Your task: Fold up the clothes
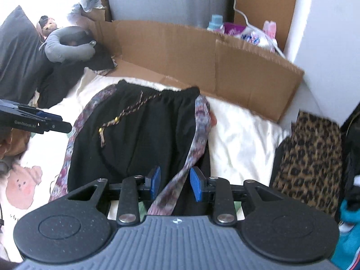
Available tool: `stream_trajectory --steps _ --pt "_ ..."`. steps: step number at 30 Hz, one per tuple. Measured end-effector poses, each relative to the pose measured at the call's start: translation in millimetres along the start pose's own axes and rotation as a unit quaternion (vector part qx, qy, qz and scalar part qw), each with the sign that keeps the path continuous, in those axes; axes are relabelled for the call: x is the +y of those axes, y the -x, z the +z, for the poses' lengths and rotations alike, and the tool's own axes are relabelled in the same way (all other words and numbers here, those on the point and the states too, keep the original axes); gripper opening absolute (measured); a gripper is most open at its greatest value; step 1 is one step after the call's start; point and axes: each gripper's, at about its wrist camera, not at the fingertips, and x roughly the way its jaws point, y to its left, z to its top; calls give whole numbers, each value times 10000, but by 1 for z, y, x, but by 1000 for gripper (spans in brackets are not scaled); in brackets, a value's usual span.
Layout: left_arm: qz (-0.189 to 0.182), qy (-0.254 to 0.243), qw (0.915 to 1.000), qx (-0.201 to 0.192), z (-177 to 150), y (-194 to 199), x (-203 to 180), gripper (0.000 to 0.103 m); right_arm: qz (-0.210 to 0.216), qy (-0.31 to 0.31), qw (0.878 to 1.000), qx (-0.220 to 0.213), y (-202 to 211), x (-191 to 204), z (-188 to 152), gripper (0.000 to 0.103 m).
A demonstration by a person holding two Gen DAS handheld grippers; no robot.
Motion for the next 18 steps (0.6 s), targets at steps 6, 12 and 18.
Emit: stream_trajectory --steps 6,12,18 --pt "-164 -145 9996 162 -26 -16 -3 55 141 -746 9970 -172 -17 -13 -32 36" --pt "-245 66 9992 296 -42 -31 9 55 -37 -1054 9938 -351 -38 -22 -12 36" --pt "-366 265 9981 420 -56 -45 19 55 -229 -1320 9907 -247 -48 -28 5 36"
